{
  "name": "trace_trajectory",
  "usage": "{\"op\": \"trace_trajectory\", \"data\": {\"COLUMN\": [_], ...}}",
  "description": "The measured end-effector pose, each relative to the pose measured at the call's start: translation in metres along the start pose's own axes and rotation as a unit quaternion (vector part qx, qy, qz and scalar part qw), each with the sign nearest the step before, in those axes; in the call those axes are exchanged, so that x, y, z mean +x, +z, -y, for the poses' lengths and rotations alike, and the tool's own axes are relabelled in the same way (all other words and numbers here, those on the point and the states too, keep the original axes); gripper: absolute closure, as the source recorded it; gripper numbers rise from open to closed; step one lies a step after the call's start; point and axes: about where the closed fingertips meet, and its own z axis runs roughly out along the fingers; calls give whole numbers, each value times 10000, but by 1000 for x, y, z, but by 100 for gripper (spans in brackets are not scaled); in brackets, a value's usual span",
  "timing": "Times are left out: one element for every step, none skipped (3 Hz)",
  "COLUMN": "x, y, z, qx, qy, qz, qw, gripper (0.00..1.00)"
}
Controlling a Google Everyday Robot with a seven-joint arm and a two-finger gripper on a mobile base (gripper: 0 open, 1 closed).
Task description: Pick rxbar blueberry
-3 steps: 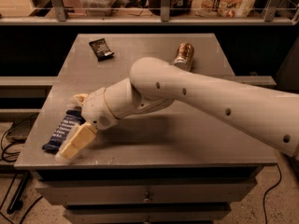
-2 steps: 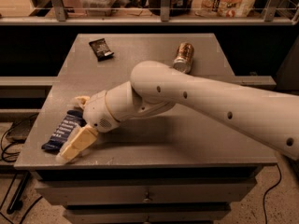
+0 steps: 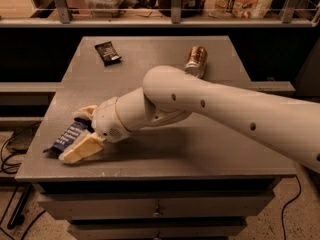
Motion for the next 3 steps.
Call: {"op": "trace_trajectory", "data": {"x": [-5,-5,-28], "y": [-3,-3,-33], "z": [0,0,7], "qx": [1,2,323], "qy": [-1,-2,-332], "qz": [0,0,32], "qw": [10000,10000,9989], "gripper": [93,100,100]}}
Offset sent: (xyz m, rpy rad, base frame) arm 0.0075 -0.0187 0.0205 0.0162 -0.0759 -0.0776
